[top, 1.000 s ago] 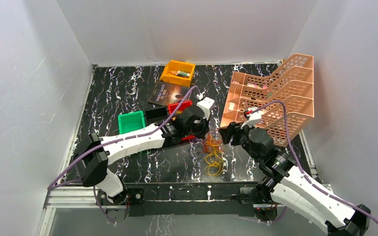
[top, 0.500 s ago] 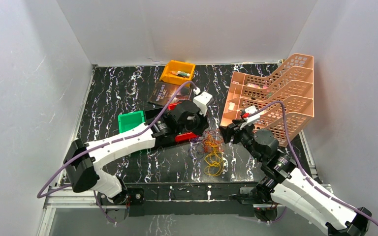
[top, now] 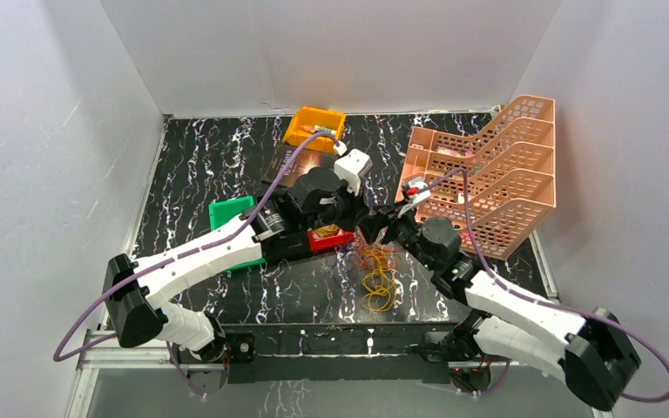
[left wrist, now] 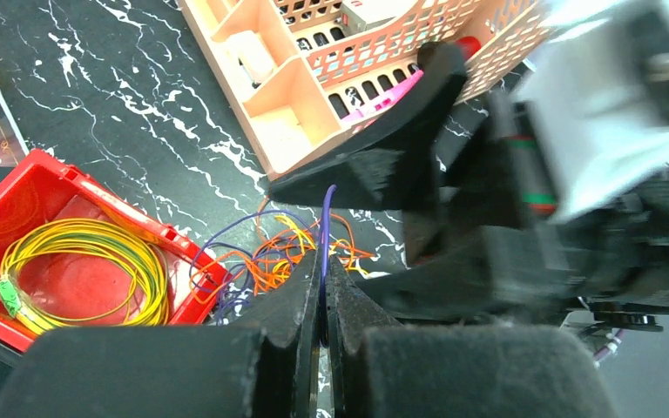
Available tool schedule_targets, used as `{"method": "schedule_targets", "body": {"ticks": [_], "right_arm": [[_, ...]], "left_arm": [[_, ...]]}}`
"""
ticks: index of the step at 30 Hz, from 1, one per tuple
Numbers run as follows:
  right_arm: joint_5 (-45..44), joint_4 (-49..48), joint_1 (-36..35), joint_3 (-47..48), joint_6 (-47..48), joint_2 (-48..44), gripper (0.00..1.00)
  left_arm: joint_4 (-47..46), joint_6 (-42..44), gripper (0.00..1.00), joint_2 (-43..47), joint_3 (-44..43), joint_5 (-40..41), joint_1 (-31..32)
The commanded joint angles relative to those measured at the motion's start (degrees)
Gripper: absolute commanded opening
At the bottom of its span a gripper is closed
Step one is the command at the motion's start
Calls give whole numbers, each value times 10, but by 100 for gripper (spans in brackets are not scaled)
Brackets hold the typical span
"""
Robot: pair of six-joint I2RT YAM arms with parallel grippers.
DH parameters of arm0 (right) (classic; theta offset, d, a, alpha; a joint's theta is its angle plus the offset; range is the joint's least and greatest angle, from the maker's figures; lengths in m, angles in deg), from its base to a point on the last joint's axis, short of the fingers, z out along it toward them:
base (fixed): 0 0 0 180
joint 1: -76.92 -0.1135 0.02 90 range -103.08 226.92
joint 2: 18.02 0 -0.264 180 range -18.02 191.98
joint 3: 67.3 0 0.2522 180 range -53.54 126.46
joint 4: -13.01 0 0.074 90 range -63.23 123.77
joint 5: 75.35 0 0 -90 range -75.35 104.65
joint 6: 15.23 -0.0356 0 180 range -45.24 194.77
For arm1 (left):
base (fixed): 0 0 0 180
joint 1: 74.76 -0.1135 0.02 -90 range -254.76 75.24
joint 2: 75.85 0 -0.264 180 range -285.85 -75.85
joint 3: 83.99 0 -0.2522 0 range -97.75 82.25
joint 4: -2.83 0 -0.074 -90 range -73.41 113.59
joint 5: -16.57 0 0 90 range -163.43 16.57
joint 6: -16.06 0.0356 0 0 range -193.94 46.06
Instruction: Untangle the cables
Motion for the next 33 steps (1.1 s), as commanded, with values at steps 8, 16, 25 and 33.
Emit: {"method": "schedule_targets", "body": {"ticks": [8, 16, 25, 33], "right_arm": [[-32, -53, -2, 9, -77, 101, 71], [-25, -71, -2, -17, -84, 135, 71], [-11, -103, -2, -38, -87, 193, 70], [-4, -107, -2, -76, -91, 219, 69]], "left_arm": [[20, -2, 0, 42, -71, -25, 2], [41, 13, 0, 36, -143, -26, 2], [57, 30, 0, 15, -219, -43, 2], [74, 43, 0, 15, -252, -29, 2]]}}
